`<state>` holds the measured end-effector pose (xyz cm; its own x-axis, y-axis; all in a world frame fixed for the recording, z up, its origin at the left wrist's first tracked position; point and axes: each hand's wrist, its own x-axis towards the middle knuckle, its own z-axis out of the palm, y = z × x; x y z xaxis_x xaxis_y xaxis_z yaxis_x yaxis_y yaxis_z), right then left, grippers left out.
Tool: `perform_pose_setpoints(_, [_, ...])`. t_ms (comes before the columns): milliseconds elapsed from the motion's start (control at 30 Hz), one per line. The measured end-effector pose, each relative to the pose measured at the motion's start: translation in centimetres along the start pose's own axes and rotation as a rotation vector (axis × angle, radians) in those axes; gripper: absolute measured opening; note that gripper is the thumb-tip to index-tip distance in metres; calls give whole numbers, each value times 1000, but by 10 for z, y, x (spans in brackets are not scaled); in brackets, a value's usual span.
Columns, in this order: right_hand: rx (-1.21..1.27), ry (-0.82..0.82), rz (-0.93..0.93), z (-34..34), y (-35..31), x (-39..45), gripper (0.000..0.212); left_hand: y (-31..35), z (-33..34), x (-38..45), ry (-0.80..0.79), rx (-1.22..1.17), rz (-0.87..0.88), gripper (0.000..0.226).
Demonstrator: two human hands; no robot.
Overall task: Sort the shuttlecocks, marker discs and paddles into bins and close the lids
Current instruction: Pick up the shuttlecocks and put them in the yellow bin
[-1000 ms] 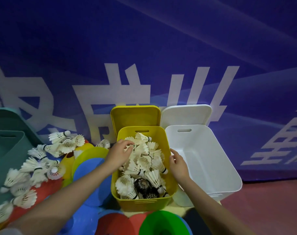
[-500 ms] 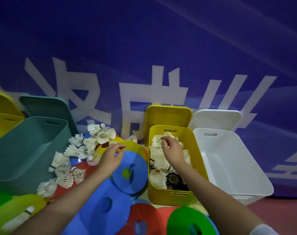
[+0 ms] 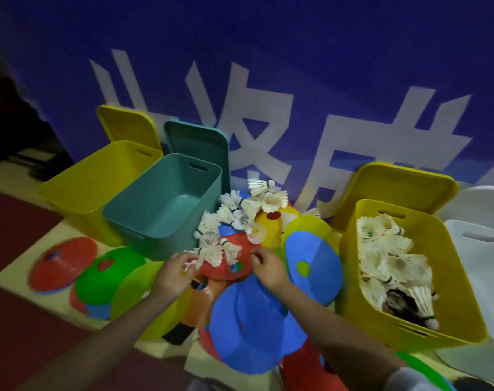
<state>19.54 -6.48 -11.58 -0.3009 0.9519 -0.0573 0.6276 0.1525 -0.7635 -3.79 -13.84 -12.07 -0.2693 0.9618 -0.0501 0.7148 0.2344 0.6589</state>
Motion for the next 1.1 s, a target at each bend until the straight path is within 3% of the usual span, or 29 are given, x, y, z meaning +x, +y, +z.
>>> perform_pose_setpoints(167, [-219, -12, -18, 42, -20, 31, 36, -61, -13, -4, -57, 122, -116, 44])
perform_pose_setpoints(267, [-399, -57, -19, 60, -27, 52, 36, -78, -13, -5, -143, 187, -138, 50])
perform_pose_setpoints(433, [-587, -233, 156, 85, -24, 71, 47, -102, -8, -7, -332, 411, -128, 64])
perform_pose_setpoints(600, [-698, -217, 198, 99, -14, 75, 59, -112, -10, -7, -290, 380, -94, 59])
perform_pose_setpoints(767, [-503, -135, 266, 84, -24, 76, 57, -96, -19, -6, -219, 125, -45, 58])
perform_pose_setpoints(867, [-371, -98, 205, 65, -35, 71, 57, -64, -23, 0, -184, -33, 1, 59])
perform_pose_setpoints(1100, [-19, 232, 106, -17, -55, 43, 50, 56, -12, 34, -126, -281, 301, 57])
